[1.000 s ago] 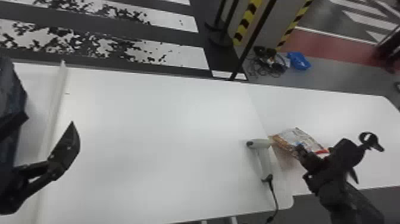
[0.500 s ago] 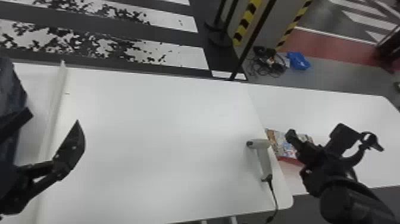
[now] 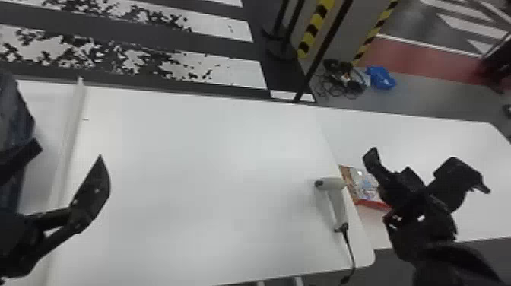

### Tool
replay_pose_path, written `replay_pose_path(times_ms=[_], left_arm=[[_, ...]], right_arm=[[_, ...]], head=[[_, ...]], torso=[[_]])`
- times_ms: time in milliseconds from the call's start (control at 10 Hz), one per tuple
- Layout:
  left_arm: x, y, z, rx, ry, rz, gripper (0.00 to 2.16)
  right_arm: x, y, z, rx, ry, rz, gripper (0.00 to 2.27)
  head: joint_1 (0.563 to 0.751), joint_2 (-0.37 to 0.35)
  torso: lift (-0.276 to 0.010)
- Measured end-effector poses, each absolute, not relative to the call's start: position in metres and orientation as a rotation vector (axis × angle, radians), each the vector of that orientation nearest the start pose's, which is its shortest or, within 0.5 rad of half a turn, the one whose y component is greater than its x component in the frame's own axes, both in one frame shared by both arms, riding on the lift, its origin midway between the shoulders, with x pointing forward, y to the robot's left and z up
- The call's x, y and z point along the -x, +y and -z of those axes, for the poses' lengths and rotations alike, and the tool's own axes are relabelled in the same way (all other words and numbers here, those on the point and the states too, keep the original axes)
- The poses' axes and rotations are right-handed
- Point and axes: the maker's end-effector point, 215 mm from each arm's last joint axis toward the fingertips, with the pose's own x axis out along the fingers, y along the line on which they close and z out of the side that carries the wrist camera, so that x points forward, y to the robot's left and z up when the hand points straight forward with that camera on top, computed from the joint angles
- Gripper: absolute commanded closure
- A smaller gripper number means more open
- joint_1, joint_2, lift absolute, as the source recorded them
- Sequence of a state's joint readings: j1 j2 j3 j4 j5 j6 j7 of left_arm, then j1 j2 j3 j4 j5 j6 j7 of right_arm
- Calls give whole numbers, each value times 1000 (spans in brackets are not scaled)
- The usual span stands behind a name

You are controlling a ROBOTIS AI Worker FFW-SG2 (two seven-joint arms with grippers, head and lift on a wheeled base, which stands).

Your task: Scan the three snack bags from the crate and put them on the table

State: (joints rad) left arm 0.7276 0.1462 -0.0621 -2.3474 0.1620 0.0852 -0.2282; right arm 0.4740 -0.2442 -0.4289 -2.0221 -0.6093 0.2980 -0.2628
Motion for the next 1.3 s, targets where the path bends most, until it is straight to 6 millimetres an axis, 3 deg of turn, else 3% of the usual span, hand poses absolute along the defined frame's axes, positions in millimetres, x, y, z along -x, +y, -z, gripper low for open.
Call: replay_pose_path(times_ms=[200,400,600,800,1000,1300], left_arm=[[-371,133,289,103,43,389,43],[-370,131,290,99,48,388,43],[-371,134,293,97,54,375,43],[-373,143,296,98,61,356,43],[-375,167,299,118,70,321,43],[-378,206,297,155,74,270,43]], right_arm=[[-425,-442,350,-205,176,377,43],[-427,-348,337,-174,119,247,39],[-419,-271,322,-141,41,163,39],[-407,-218,321,-153,19,100,36],[-397,-193,325,-144,22,54,33],[-402,-198,339,-83,55,19,26]], head=[[695,-350],[695,-330],[695,-205],[695,-131],[695,-42],[695,12]], torso=[[-94],[-94],[-94],[-94],[-94],[-94]])
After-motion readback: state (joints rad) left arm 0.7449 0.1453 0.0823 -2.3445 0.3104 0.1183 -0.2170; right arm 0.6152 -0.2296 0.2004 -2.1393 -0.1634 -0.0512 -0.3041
